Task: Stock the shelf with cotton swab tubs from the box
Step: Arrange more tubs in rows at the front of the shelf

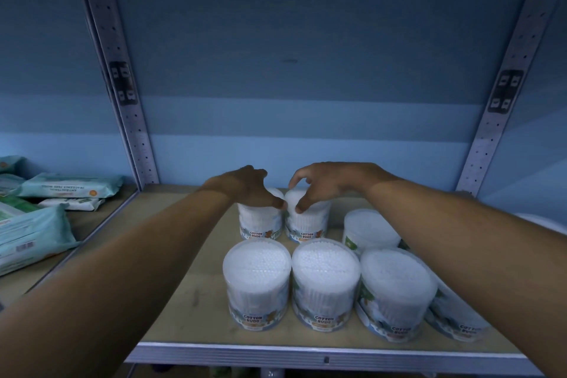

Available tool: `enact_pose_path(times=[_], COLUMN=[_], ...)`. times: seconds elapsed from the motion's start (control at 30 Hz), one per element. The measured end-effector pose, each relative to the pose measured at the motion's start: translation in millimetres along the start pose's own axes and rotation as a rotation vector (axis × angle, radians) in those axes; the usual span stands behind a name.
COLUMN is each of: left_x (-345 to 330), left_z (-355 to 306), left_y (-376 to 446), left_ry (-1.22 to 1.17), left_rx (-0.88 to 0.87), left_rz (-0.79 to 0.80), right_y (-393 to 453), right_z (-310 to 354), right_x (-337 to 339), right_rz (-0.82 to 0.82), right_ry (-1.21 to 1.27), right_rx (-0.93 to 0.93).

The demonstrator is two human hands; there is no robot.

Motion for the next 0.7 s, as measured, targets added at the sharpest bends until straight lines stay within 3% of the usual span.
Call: enact_pose_path(times=[0.13, 0.7], left_x=[-2.7, -0.9], left_z=[2.2, -4.5], left_y=[1.9, 2.1], left_ry=[-0.148, -0.075], left_rx=[-0.007, -0.041], left_rz=[0.139, 0.098], right_y=[-0.3, -2.0], right_z=[1.6, 3.8], right_x=[-3.7, -4.8], right_rz=[-0.010, -0.021], right_ry=[-0.007, -0.038], right_rx=[0.007, -0.021])
Point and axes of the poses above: each hand's wrist, its own y-axis towards the middle knuckle, its own x-axis out of the back of the hand, z = x × y, the point moved 8 cm from there along y, towards the middle knuckle, and after that the axes turned 4 degrees about -x, right-handed, at the moved point
